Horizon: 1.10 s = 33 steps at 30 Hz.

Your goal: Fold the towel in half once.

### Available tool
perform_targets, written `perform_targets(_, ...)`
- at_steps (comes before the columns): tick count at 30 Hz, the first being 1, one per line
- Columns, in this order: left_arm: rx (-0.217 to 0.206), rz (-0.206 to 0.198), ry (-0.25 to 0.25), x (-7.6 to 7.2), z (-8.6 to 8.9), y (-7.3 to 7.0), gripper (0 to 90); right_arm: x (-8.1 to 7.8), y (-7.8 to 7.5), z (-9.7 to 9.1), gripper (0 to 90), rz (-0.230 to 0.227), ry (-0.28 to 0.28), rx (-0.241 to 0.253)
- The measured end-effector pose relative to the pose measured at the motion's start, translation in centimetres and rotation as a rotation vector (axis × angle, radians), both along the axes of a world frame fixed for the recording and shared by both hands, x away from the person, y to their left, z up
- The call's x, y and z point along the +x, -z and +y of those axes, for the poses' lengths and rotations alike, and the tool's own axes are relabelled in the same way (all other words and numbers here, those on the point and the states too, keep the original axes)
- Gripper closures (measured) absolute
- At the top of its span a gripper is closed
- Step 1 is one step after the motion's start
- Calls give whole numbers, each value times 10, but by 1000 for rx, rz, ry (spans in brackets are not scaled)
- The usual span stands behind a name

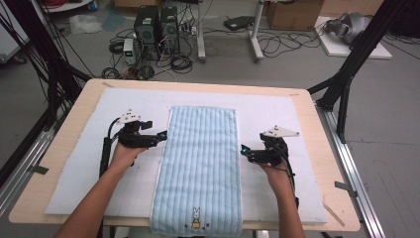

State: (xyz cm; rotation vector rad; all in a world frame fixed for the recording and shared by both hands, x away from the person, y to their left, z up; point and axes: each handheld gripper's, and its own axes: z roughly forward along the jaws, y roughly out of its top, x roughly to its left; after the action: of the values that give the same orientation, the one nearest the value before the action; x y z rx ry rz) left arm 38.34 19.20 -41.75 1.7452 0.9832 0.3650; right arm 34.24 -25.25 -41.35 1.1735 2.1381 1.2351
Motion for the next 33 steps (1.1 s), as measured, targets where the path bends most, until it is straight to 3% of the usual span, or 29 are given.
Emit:
perform_targets(7,9,49,-20,14,-1,5,185,-2,0,-2,115,15,6,11)
perform_targets(13,88,79,-18,25,-15,11,209,0,2,2,115,17,4,-1)
perform_targets(16,107,93,-32,30,-19,16,227,0,3,3,115,25,5,-6)
perform_targets(21,160,144,-47,36,-22,30,282,1,5,2,115,42,12,-2)
perform_targets(26,276,110,-23,33,-32,32,371,2,7,5,115,54,8,-18)
perform_targets(29,298,86,-2,31,-35,32,448,2,9,6,115,56,6,-25)
perform_targets(33,291,74,30,30,-37,32,606,2,9,8,115,55,13,-32)
